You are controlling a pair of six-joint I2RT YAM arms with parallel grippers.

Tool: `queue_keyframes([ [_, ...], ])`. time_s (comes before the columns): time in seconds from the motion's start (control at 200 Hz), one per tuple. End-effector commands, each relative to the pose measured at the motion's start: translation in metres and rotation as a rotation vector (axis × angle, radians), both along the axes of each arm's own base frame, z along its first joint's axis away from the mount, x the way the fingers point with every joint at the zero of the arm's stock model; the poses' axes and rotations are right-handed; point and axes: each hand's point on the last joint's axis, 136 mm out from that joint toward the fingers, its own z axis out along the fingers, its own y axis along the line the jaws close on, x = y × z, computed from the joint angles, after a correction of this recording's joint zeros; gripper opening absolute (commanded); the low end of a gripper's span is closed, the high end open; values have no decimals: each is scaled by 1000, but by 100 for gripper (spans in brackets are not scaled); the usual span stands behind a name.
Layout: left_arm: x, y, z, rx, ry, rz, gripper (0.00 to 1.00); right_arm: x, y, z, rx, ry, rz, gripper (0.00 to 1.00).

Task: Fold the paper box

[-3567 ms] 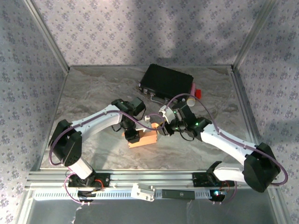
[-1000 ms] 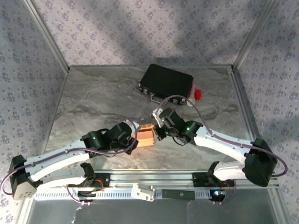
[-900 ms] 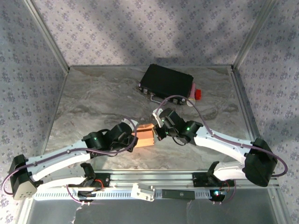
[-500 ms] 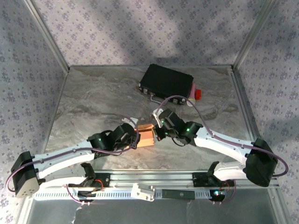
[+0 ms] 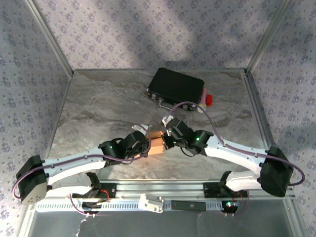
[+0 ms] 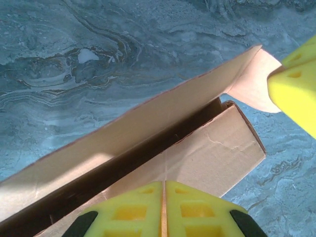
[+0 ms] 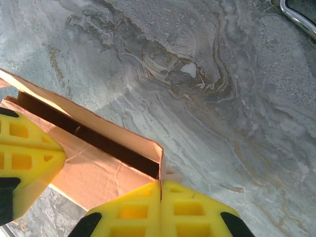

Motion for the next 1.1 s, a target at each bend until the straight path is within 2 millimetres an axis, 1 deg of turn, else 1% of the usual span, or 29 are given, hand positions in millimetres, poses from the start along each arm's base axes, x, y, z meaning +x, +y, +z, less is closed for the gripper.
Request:
queue_keyframes([
  [0.0, 1, 5, -5, 31, -9, 31, 10, -7, 1, 5, 26, 22, -44, 0],
  [0.21, 1, 4, -7, 40, -17, 38, 10, -12, -2, -3, 28, 44, -115, 0],
  [0.385, 1, 4, -4, 49, -24, 35, 10, -16, 1, -4, 26, 15, -150, 0],
  [0.53, 1, 3, -1, 48, -30, 31, 10, -19, -1, -7, 1, -23, -180, 0],
  [0.65, 0, 3, 0, 47, -31, 30, 10, -21, -1, -12, 16, -24, -212, 0],
  [0.785, -1, 1, 2, 41, -36, 27, 10, -23, 1, -13, 26, -33, -249, 0],
  [1.094, -2, 0, 3, 41, -38, 23, 10, -26, -2, -20, 55, -28, -354, 0],
])
